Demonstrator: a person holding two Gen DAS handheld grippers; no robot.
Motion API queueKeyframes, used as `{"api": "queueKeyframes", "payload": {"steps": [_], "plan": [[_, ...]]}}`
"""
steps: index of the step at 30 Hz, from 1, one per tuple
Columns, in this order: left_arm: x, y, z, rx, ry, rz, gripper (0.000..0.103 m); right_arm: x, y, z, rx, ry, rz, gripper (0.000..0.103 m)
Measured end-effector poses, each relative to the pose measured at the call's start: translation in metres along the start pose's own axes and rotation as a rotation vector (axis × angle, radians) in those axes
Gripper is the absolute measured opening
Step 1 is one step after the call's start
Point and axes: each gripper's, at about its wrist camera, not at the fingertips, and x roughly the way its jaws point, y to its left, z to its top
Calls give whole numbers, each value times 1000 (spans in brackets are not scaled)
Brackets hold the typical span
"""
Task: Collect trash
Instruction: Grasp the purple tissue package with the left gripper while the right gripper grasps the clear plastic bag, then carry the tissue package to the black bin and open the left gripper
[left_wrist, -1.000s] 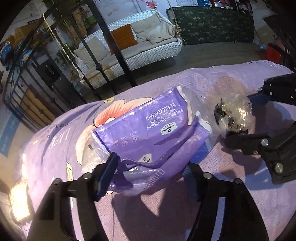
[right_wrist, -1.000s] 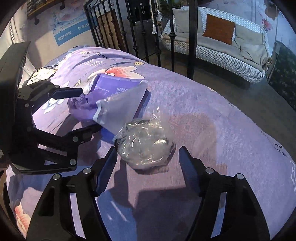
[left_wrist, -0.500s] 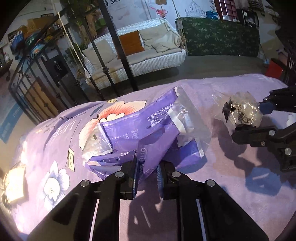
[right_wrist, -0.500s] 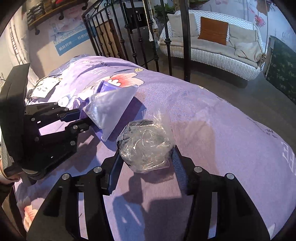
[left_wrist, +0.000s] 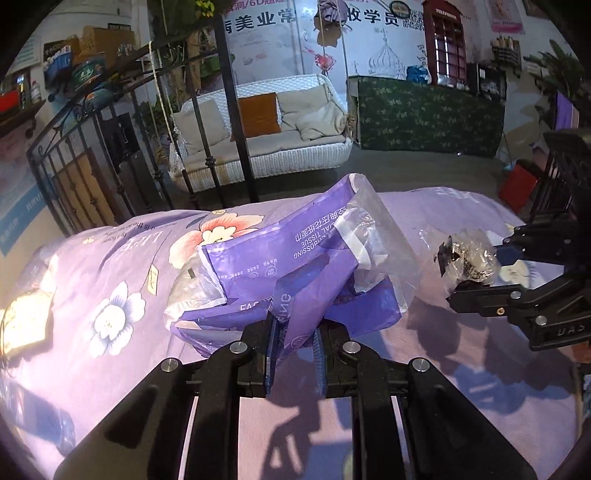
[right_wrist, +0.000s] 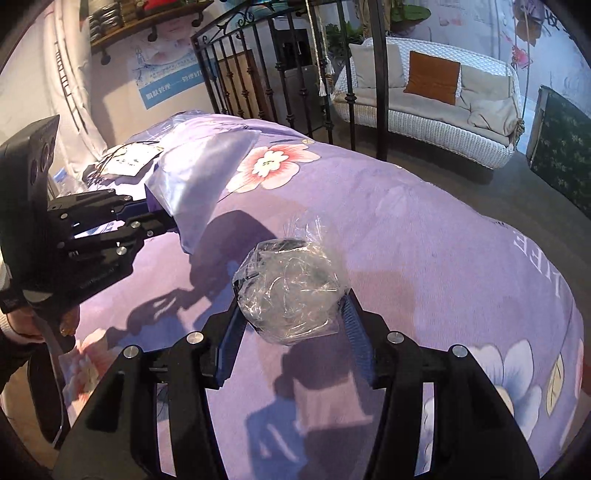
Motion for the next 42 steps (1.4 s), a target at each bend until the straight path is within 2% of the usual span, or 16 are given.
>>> {"api": "queueKeyframes", "payload": {"steps": [10,21,25,29,33,42], "plan": [[-76,-11,-42,-106,-44,-56,16,-51,40,-47,1,-41,33,52],[-161,-17,-101,-173,-104,-54,16,-98,120,-95,-47,-110,90,52],[-185,-9,-124,-232,-104,-26,16,-108,151,-109,-59,-143,126,52],[-208,-4,-145,-268,-110,36,16,-116,177,-120,-77,-165,135,52],[-226,9,-166,-346,-103,77,16,-121,205,-135,-107,-172,157,52],[-277,35,-231,-516,-51,229,16,-115,272,-164,-167,-131,280,52]]}}
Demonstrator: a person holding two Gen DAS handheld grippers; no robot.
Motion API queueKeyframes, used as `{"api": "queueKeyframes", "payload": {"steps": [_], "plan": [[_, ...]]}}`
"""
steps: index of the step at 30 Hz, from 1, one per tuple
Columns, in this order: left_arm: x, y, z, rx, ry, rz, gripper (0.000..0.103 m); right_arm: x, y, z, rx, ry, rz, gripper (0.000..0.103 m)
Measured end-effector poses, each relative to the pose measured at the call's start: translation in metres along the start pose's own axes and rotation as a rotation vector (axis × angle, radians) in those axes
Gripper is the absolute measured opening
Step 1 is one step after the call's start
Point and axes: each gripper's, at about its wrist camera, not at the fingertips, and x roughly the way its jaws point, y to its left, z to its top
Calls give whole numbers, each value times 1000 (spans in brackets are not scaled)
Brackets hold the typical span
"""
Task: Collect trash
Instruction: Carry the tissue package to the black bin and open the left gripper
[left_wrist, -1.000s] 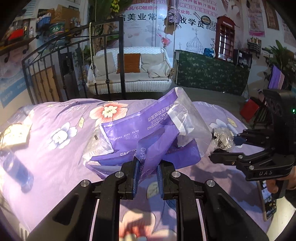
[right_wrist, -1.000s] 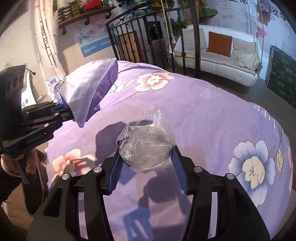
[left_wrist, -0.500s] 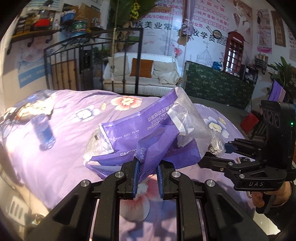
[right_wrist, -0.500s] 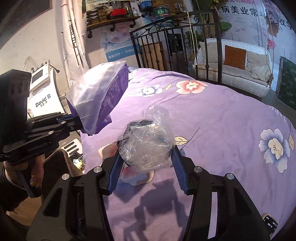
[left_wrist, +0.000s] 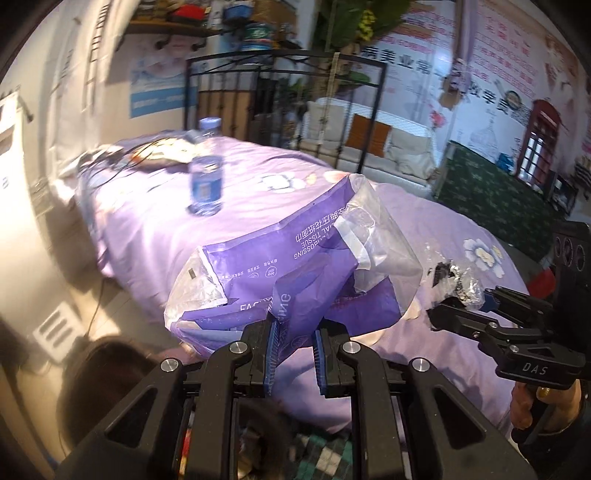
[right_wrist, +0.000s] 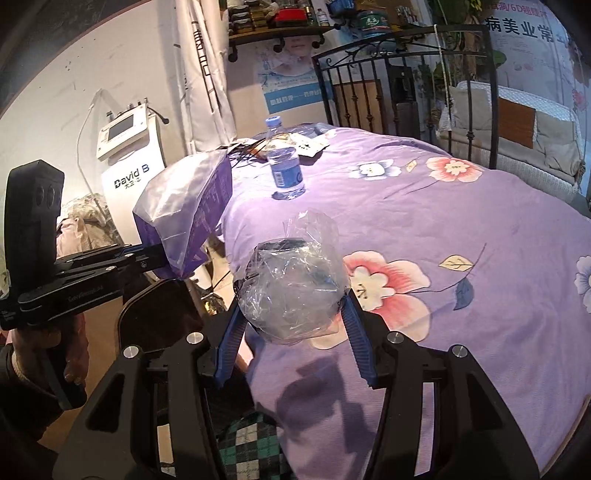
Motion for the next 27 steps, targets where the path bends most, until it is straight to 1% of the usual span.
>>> {"api": "queueKeyframes", "payload": {"steps": [5,8,14,16,18,25,27], "plan": [[-20,35,-19,-94,22,95,16,13,25,-9,-13,27,64,52],[-25,56,-31,-147,41,130,16,19,31,-11,-14,40,85,52],[-19,89,-54,-248,89,176,16,24,32,-12,-12,55,95,52],[-13,95,-61,-254,105,196,16,25,32,-12,-7,61,94,52],[-3,102,-66,-251,145,224,16,26,31,-13,-3,65,91,52],[22,124,-92,-328,264,241,16,31,31,-13,0,77,95,52],[29,128,-99,-342,305,255,17,34,33,-15,-4,84,100,52]]}}
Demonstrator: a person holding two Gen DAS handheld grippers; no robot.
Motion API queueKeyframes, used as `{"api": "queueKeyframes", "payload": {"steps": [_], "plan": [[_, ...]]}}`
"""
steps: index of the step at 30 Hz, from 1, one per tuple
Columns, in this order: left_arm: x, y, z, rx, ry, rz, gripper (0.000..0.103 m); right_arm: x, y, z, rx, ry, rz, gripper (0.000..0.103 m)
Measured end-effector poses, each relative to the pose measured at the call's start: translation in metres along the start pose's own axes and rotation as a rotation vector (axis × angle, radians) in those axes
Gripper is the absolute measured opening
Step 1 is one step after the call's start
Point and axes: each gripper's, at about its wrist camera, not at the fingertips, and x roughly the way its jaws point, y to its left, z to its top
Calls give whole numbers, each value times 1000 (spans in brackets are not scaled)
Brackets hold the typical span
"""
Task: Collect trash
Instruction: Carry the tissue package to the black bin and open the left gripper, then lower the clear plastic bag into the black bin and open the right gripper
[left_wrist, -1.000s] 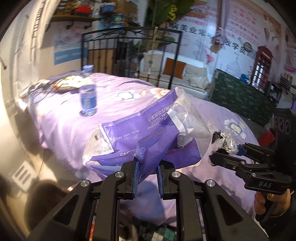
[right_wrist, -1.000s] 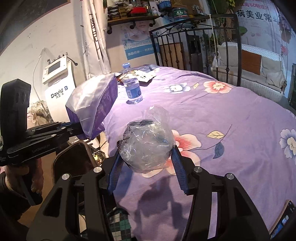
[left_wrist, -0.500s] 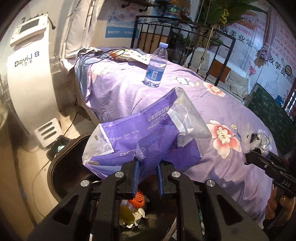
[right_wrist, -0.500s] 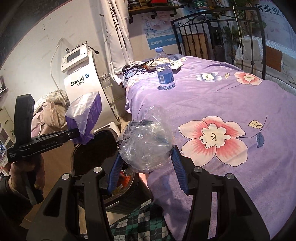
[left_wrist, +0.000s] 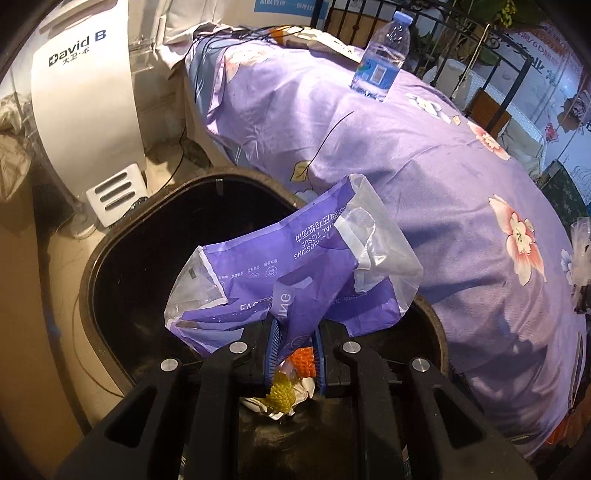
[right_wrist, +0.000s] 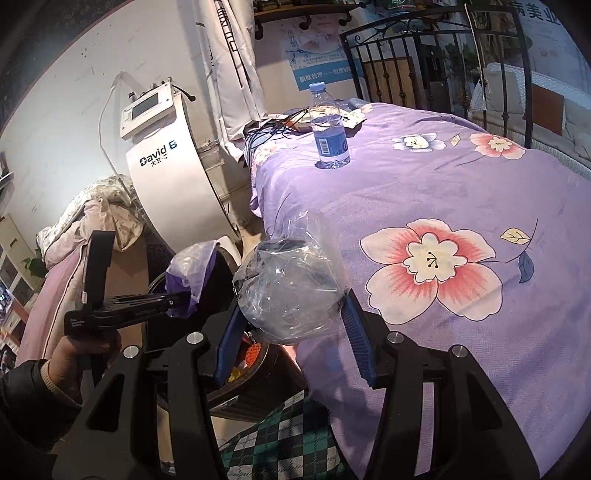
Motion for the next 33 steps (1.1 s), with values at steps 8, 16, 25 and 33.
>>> {"api": "queueKeyframes", "payload": {"steps": [8,16,25,33], "plan": [[4,12,-5,-63,10,1,64,15,13,-6,-34,42,31,52],[-4,-1,-1,-26,-26,16,75,24,15,-13,-24,69,54,52],[-26,0,11,-57,-105,3,80,36,26,-14,-47,100,82,52],[-53,18,23,-88,-215,75,84,59,56,-15,-97,145,157,52]]}}
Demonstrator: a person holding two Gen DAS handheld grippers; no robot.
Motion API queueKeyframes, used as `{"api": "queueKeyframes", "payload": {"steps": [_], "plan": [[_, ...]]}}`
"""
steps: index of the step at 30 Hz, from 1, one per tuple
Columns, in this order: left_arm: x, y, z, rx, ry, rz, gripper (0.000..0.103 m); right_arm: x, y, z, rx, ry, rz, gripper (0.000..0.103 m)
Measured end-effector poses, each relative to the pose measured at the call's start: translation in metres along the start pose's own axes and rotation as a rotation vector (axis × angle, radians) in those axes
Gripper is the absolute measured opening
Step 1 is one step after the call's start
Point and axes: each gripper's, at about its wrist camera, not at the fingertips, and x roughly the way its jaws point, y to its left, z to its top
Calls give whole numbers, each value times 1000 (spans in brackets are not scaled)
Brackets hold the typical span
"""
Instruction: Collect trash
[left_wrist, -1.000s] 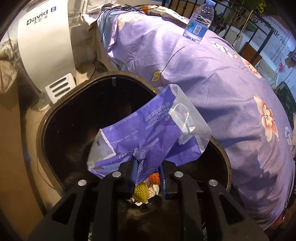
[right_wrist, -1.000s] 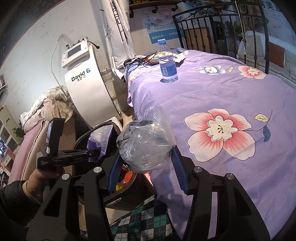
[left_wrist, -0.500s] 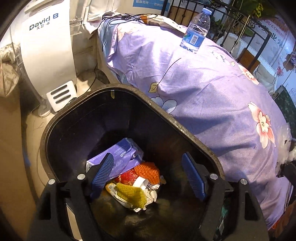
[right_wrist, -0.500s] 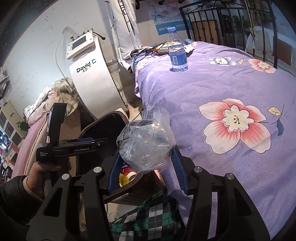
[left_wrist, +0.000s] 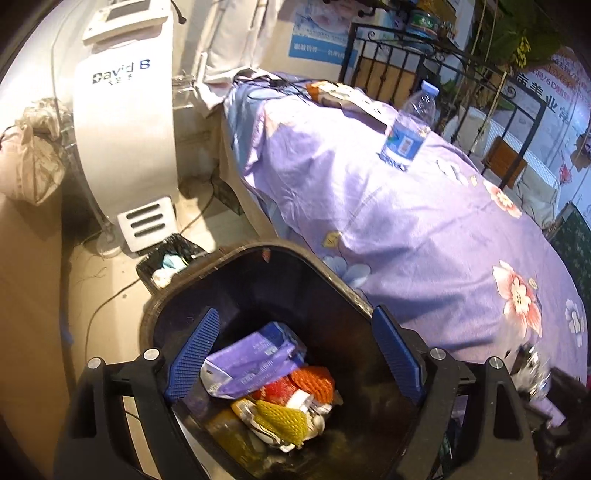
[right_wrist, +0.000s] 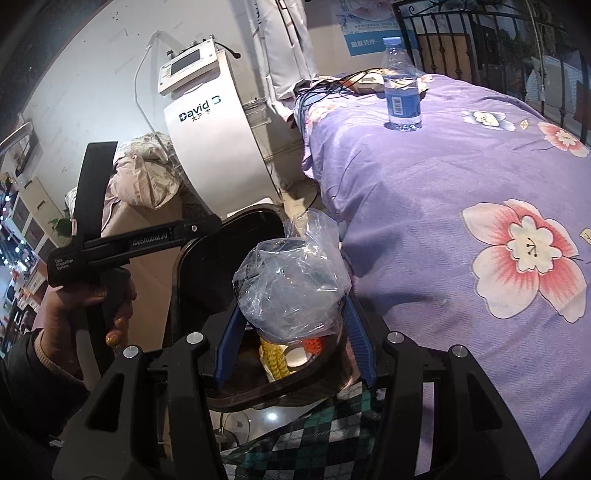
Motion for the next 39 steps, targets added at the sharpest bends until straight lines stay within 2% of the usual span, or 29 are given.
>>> {"api": "queueKeyframes", "payload": {"steps": [9,14,20,23,25,27,29,34,39], "plan": [[-16,30,15,-76,-76,49,90,52,48,2,-120,116,112,52],[-17,41,18,-93,-85,66,91,82,69,-2,-180,186,127,52],[-14,45,18,-104,-83,66,92,108,76,-8,-206,251,109,53],[-12,44,17,-103,-78,61,92,114,75,-10,-201,261,94,56],[-11,43,16,-101,-72,61,92,116,75,-10,-193,264,84,61],[-10,43,15,-104,-67,55,92,115,75,-11,-188,258,98,65],[-10,42,15,-104,-68,51,92,111,76,-11,-193,240,95,74],[-14,35,16,-76,-87,60,97,92,72,-9,-185,186,91,78],[-20,15,17,-17,-103,61,97,47,60,-4,-169,40,42,87]]}}
